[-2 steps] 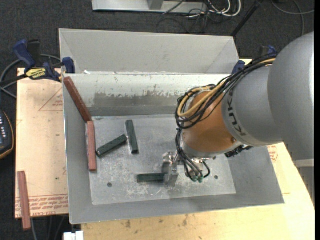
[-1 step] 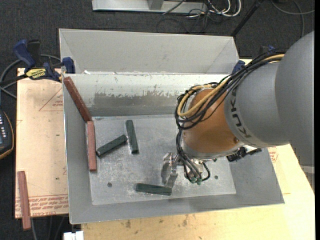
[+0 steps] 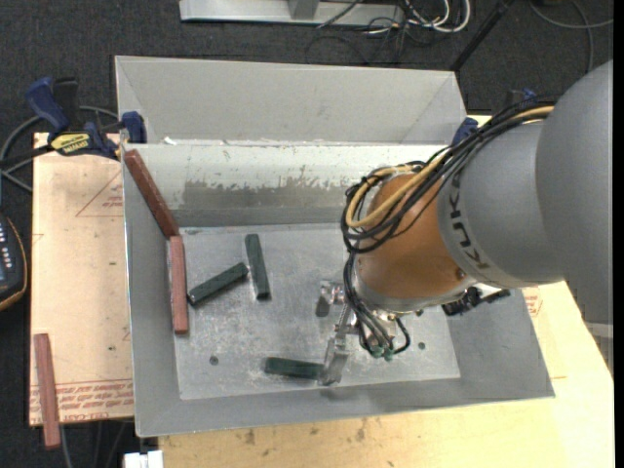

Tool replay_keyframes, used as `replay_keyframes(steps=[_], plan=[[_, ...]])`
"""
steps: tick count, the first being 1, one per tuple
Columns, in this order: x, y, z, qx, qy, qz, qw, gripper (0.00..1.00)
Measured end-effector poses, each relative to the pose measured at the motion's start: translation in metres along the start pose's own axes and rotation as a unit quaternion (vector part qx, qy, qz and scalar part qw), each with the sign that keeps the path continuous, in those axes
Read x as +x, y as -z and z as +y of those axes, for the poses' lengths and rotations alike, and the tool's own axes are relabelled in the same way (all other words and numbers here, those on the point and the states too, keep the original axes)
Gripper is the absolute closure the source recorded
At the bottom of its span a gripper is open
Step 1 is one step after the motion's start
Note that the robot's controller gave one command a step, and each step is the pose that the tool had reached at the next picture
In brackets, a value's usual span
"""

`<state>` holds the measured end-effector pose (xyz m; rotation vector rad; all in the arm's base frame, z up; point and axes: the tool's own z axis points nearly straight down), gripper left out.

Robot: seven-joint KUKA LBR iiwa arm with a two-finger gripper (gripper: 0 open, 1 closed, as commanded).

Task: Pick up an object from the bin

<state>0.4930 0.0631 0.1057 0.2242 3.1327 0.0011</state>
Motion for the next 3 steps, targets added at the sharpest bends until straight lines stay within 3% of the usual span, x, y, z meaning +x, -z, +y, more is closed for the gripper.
replay_keyframes(steps=[1,2,3], plan=[[0.005,-0.035,0.039,-0.001,0.070,-0.0022,0.9975,0.00],[0.006,-0.035,0.038,0.000,0.071,-0.0003,0.9975,1.00],[-0.010,0.090,0.017,-0.001,0.062,-0.0045,0.9981,1.00]])
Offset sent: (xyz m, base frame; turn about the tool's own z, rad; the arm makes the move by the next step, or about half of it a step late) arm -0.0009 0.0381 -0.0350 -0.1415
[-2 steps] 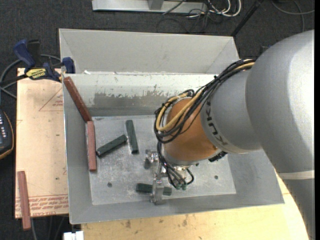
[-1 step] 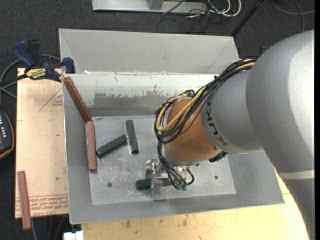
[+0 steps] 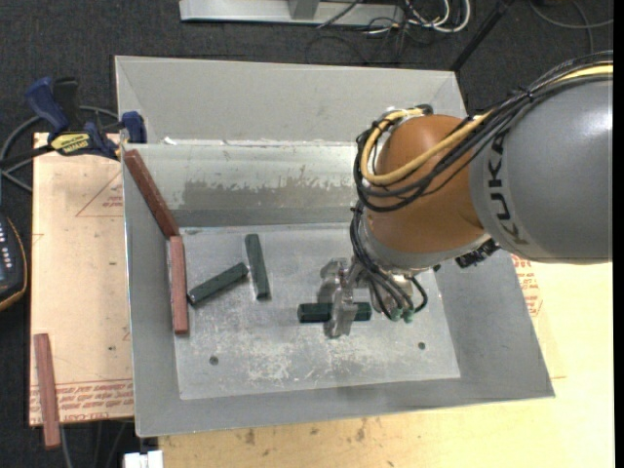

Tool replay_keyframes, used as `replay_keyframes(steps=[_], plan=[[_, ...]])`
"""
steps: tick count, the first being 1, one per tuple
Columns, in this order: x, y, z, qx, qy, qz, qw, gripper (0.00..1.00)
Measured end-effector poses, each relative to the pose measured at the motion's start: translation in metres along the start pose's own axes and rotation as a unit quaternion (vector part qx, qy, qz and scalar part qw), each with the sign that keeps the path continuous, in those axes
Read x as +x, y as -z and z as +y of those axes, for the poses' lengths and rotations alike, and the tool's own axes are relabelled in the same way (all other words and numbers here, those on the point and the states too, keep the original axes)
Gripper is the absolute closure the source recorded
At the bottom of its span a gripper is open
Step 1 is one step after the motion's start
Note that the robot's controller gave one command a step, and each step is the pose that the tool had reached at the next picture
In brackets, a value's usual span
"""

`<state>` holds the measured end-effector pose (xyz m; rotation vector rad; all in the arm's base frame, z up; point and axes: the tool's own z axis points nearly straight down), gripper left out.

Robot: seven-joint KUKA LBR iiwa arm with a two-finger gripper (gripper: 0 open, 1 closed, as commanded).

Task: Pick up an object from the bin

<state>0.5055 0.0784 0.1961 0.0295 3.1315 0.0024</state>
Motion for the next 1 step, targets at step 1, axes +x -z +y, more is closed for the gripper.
replay_keyframes(steps=[1], plan=[[-0.0485,0.1277,-0.0139,0.000,0.069,-0.0018,0.9976,1.00]])
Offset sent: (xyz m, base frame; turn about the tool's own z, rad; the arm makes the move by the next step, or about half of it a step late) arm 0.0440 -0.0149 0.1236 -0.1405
